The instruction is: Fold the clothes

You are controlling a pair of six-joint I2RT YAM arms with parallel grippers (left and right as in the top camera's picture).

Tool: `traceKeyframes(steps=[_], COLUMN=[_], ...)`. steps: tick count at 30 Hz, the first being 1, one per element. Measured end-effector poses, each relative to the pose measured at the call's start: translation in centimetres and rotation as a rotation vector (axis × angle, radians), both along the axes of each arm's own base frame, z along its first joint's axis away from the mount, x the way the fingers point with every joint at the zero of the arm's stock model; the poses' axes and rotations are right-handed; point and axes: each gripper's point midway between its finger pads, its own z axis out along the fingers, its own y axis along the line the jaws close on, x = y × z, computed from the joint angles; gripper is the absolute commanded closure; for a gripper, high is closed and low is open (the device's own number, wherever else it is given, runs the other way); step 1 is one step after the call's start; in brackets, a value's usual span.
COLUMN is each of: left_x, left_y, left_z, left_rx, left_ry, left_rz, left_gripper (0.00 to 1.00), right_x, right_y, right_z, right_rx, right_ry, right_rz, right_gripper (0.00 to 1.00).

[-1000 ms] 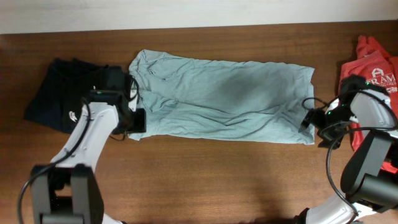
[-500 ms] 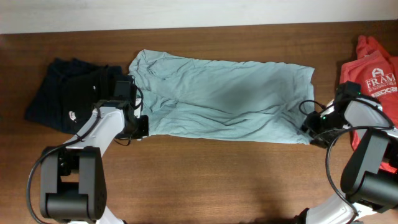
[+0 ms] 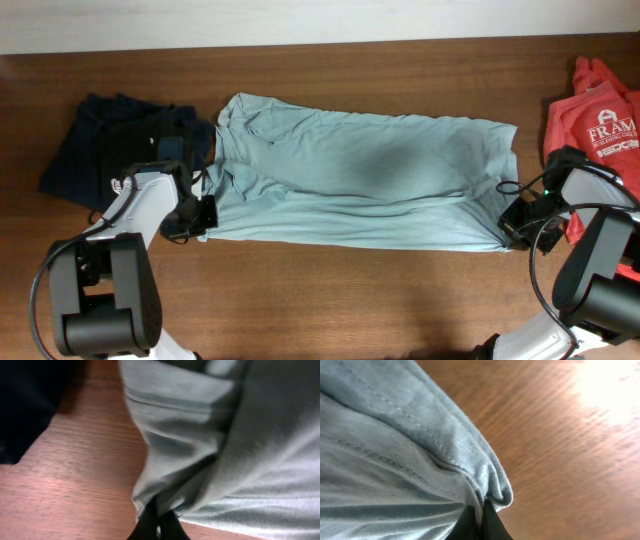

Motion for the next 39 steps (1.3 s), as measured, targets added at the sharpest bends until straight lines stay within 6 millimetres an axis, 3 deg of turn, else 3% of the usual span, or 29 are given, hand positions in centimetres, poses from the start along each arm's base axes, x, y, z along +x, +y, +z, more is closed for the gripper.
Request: traceKeyframes(steps=[5,6,7,9,11,16,21,26,32,39], left_x=[-1.0,-1.2,-1.3,-1.2,-0.5,2.0,4.4,4.9,5.2,8.4], left_y=[0.0,0.0,0.0,0.1,0.2,0.2,-1.5,-3.8,-7.6,-10.1], left_z=[0.2,0.4,0.8,1.5,2.9,7.6,11.1,11.4,10.1,8.5], left_rx=[-0.003,-0.002,-0.002,0.000,0.008,0.010,-0.080,-0.153,-0.177,-0.181], left_ry=[0.038,0.042,0.040,0.024,-0.017,-0.166,-0.310,-0.341,-0.324,-0.402], left_rz=[-0.004,-0.004,-0.010,-0.010,-0.013,-0.021,-0.103,-0.229,-0.420,-0.493], left_gripper=[0.98,0.90,0.80,0.71,0.65,0.57,0.56,0.56,0.55,0.48], right_x=[-0.5,-0.5,-0.5,-0.7,-0.9,-0.1,2.7,5.7,7.9,11.2], right_y=[-0.4,-0.4,-0.4,-0.4,-0.6,-1.1,-1.8,-0.6,1.2,3.0], right_z=[0.0,0.1,0.1,0.2,0.5,2.3,4.9,7.5,7.9,8.8], right_rx=[-0.022,-0.024,-0.025,-0.028,-0.033,-0.045,-0.051,0.007,0.043,0.114], right_ry=[0.025,0.026,0.027,0.039,0.052,0.053,-0.062,-0.210,-0.299,-0.459], right_rz=[-0.013,-0.016,-0.018,-0.024,-0.017,-0.019,0.011,0.072,0.165,0.238], right_gripper=[0.96,0.95,0.88,0.63,0.53,0.43,0.41,0.41,0.41,0.41])
